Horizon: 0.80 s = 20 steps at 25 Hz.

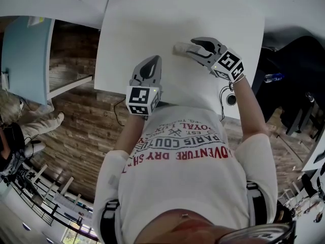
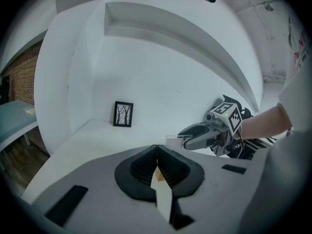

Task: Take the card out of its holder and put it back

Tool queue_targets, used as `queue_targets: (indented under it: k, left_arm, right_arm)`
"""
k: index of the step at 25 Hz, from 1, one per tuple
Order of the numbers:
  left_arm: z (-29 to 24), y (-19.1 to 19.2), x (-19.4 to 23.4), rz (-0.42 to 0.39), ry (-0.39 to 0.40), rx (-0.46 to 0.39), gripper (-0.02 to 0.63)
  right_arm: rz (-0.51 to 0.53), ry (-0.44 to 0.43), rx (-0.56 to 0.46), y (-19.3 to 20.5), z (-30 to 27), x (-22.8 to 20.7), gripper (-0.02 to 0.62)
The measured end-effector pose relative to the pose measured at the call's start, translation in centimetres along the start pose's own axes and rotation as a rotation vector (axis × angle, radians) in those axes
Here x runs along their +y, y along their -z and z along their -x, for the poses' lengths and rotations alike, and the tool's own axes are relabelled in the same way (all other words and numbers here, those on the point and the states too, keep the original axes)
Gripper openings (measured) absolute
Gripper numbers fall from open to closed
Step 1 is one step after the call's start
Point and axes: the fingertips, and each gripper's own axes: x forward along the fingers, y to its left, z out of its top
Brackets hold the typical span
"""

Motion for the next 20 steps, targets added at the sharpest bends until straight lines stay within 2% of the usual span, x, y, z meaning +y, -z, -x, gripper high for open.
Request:
queue_targets:
  k: [5, 10, 17, 20]
  left_arm:
    - [0.6, -1.4, -0.3, -0.026, 0.032, -0.04, 0.025]
    - [1.4, -3.0, -1.1, -0.059, 0.086, -0.079, 0.025]
    - [2.8, -4.6, -2.8, -0.108, 0.176, -0.134, 0.025]
    - [3.5, -5.1, -3.4, -0.123, 0.208, -0.152, 0.025]
  right_arm:
    - [0.025, 0.169, -0.098, -3.6, 2.1, 0.2, 0.176]
    - [-0.053, 0.403, -0.216, -5.3, 5.1, 0.7, 0.049]
    - [-0.125, 0.594, -0.274, -5.1, 7.2, 3.5, 0.031]
    - [-0.171, 0.71, -0.28, -4.5, 8.1, 4.4, 0.028]
